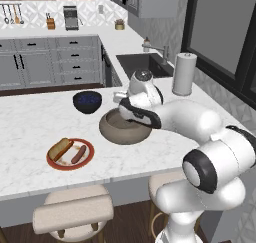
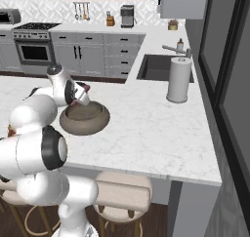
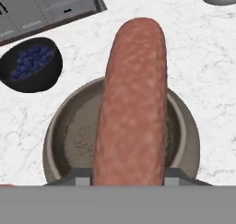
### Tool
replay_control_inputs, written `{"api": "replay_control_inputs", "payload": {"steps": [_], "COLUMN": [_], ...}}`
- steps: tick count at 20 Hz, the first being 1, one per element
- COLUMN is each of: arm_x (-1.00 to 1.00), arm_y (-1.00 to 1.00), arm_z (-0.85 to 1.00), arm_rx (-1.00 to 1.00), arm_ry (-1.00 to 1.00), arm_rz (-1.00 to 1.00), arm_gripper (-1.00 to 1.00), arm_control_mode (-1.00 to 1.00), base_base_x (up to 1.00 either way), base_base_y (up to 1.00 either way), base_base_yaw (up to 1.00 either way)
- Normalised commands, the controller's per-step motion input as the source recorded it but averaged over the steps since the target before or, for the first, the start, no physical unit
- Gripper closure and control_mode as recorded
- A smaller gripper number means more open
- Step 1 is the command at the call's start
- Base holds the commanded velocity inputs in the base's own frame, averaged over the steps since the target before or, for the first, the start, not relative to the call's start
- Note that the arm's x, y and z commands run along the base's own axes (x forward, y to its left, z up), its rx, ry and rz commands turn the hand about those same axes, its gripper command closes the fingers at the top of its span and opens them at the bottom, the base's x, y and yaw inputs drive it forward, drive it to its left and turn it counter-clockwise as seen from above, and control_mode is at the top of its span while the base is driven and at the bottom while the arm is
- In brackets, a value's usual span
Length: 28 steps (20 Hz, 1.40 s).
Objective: Place one bun and one sausage from the bowl on each plate.
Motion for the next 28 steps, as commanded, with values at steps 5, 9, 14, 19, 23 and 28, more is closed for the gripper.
{"api": "replay_control_inputs", "payload": {"steps": [5,9,14,19,23,28], "arm_x": [-1.0,-1.0,0.0,0.0,0.0,0.0], "arm_y": [-0.15,-0.1,0.0,0.0,0.0,0.0], "arm_z": [1.0,0.78,0.0,0.0,0.0,0.0], "arm_rx": [0.14,0.1,0.0,0.0,0.0,0.0], "arm_ry": [0.08,0.09,0.0,0.0,0.0,0.0], "arm_rz": [0.0,0.0,0.0,0.0,0.0,0.0], "arm_gripper": [1.0,1.0,1.0,1.0,1.0,1.0], "arm_control_mode": [-1.0,-1.0,1.0,1.0,1.0,1.0], "base_base_x": [0.0,0.0,-1.0,-0.92,-0.12,0.05], "base_base_y": [0.0,0.0,0.21,0.98,1.0,1.0], "base_base_yaw": [0.0,0.0,0.0,0.0,0.0,0.0]}}
